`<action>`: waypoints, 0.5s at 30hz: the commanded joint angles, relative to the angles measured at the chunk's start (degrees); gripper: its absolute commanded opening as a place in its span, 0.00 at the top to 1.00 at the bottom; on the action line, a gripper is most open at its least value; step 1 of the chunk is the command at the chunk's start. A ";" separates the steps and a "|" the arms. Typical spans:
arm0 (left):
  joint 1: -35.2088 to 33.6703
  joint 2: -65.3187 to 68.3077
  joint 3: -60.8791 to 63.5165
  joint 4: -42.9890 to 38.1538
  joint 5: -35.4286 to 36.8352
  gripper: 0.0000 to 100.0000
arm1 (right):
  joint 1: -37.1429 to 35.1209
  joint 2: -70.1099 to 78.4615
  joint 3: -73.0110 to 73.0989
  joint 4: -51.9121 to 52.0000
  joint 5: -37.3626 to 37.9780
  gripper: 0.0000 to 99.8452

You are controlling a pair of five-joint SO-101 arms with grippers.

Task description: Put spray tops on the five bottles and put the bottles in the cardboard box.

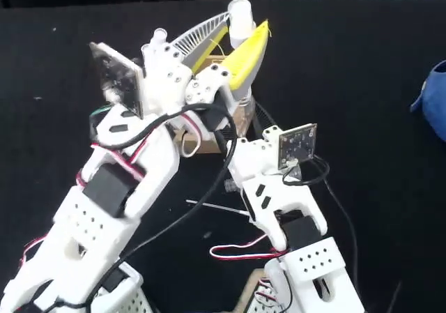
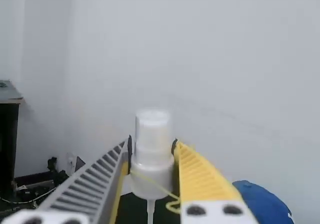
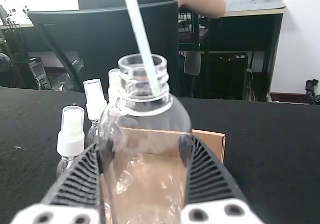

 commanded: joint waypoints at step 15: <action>-1.27 2.02 -0.22 -3.96 0.18 0.97 | -0.79 -1.54 -0.66 0.18 0.09 0.99</action>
